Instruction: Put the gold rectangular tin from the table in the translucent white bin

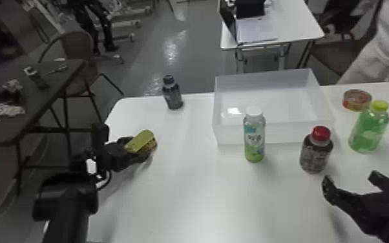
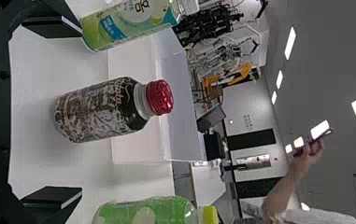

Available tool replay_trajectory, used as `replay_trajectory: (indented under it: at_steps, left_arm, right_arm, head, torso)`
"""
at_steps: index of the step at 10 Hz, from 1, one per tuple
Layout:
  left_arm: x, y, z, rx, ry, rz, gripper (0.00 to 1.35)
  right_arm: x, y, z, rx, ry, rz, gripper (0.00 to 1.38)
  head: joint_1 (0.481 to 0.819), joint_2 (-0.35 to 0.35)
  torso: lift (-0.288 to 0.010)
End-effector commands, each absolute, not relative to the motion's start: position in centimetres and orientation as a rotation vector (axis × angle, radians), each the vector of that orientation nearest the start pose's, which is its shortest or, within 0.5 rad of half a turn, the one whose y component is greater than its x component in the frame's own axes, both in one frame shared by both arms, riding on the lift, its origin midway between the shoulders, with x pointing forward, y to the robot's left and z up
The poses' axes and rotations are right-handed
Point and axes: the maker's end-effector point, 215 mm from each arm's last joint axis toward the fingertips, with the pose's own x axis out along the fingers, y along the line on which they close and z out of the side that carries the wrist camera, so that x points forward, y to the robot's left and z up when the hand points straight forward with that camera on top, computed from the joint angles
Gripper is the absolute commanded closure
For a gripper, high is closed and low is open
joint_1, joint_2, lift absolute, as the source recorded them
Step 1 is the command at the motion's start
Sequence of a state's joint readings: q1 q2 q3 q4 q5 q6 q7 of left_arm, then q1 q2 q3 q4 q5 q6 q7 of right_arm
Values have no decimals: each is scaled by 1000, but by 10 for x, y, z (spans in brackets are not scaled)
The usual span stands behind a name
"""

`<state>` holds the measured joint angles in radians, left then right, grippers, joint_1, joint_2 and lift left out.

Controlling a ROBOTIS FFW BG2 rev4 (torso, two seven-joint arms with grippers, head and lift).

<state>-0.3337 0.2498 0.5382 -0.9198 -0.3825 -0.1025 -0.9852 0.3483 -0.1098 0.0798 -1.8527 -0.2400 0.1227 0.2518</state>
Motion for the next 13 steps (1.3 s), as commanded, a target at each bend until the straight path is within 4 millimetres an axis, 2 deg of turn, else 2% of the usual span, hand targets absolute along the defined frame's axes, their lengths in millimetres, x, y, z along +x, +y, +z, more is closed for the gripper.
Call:
replay_trajectory:
  at_steps: [1, 3, 5, 7, 10, 13]
  left_arm:
    - [572, 423, -460, 198, 397, -445, 785]
    - [572, 424, -460, 187, 388, -435, 789]
    - [576, 411, -454, 176, 357, -454, 823]
    - [588, 394, -415, 206, 283, -442, 823]
    - [615, 340, -346, 201, 157, -489, 823]
    - [634, 265, -309, 179, 74, -606, 823]
  right_arm:
    - [468, -143, -404, 181, 188, 363, 102]
    - [468, -143, -405, 184, 189, 362, 102]
    - [467, -142, -406, 187, 190, 365, 102]
    - [466, -142, -407, 187, 193, 366, 102]
    - [465, -142, -408, 188, 196, 366, 102]
    - [465, -143, -409, 188, 198, 366, 102]
  head:
    - [695, 282]
    - [695, 288]
    - [695, 289]
    - [695, 276]
    - [695, 244]
    - [695, 181]
  torso:
    - [-131]
    - [-131]
    - [-131]
    - [-131]
    - [-131]
    - [-131]
